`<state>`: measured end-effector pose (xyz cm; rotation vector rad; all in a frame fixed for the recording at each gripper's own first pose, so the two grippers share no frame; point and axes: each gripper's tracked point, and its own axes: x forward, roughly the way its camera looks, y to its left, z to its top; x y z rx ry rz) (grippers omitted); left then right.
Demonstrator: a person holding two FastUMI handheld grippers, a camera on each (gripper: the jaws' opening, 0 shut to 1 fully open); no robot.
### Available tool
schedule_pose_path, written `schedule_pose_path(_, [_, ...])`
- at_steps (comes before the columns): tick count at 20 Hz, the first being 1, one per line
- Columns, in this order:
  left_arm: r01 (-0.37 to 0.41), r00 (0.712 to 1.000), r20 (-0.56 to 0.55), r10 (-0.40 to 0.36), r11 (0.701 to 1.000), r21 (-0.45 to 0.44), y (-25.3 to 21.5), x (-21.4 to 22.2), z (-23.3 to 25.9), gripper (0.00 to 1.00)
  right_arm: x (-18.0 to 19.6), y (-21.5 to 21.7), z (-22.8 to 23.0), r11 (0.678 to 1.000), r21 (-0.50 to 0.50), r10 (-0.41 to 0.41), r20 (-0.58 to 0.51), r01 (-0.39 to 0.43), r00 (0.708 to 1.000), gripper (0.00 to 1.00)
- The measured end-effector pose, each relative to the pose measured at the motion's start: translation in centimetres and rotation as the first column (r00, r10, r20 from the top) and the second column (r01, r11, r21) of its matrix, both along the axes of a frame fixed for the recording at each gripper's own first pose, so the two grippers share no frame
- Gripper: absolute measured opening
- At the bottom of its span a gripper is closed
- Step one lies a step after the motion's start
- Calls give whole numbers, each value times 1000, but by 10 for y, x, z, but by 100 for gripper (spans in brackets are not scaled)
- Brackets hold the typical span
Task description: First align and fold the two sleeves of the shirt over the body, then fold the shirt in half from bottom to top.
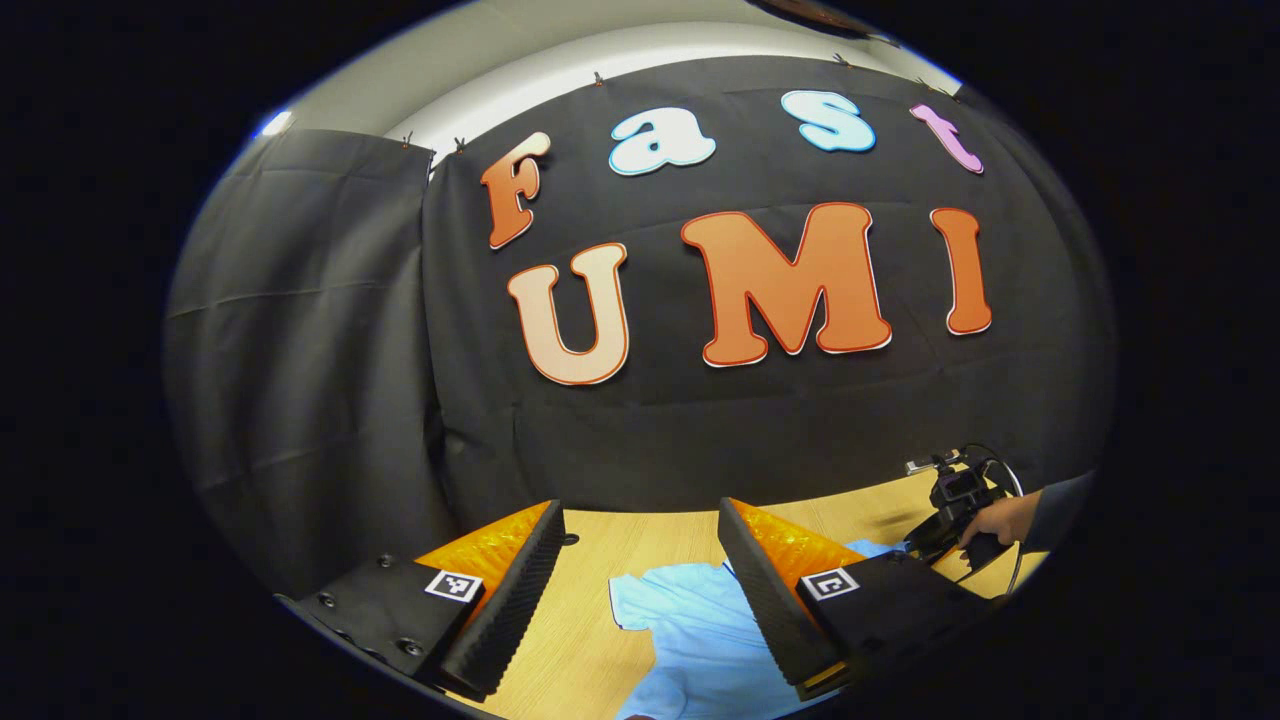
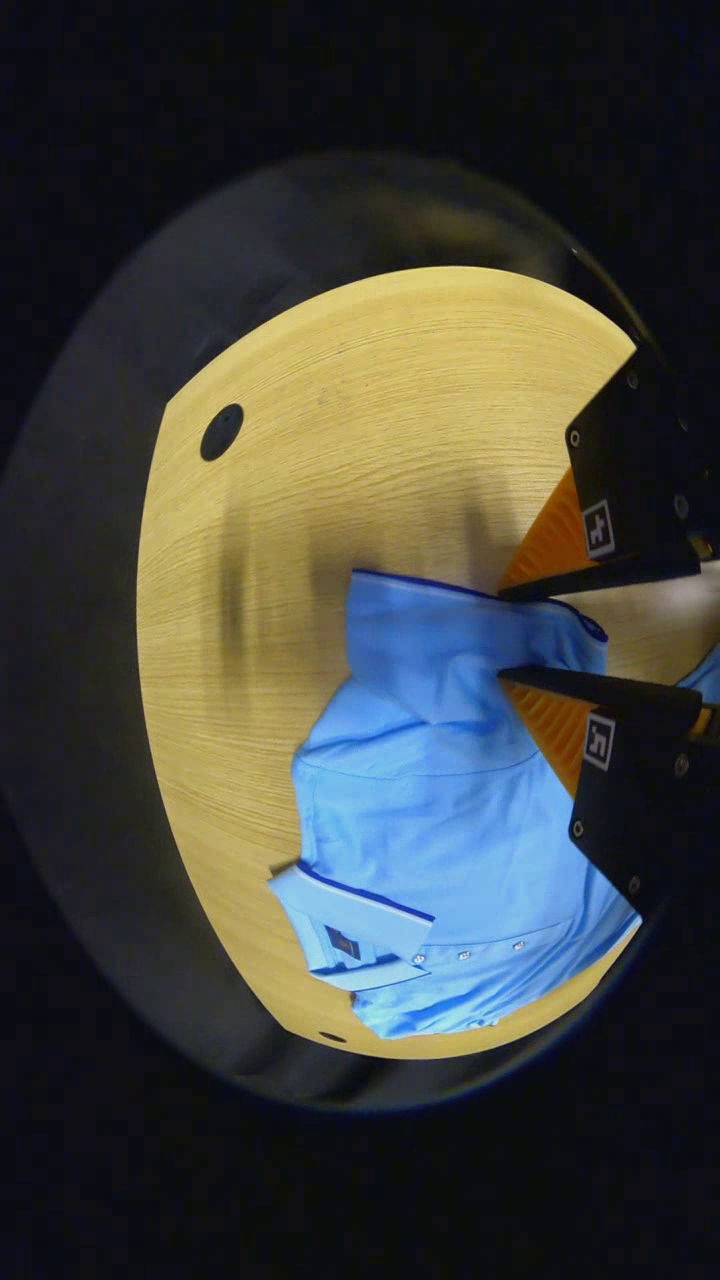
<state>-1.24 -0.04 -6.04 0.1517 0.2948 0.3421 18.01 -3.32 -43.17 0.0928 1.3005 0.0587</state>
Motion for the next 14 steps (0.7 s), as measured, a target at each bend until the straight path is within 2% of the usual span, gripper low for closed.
schedule_pose_path(1, [1,1000,0,-1,1000,4,-2,0,2,100,0,0,0,1000,4,-20,-3,20,1000,28])
schedule_pose_path(3, [9,1000,-1,-9,1000,14,-5,0,4,100,0,0,1,999,29,-37,-4,37,999,14])
schedule_pose_path(5, [18,1000,0,-18,1000,20,-8,0,5,100,1,6,3,993,108,-57,0,56,998,7])
schedule_pose_path(7, [23,1000,-1,-23,1000,22,-10,-1,6,100,0,12,8,978,196,-66,-4,66,998,4])
schedule_pose_path(11, [20,1000,-9,-20,1000,14,-8,-2,3,100,18,28,46,947,317,-86,109,47,990,4])
schedule_pose_path(14, [27,1000,-3,-27,999,21,-8,0,6,100,23,46,68,924,381,-79,153,15,985,3])
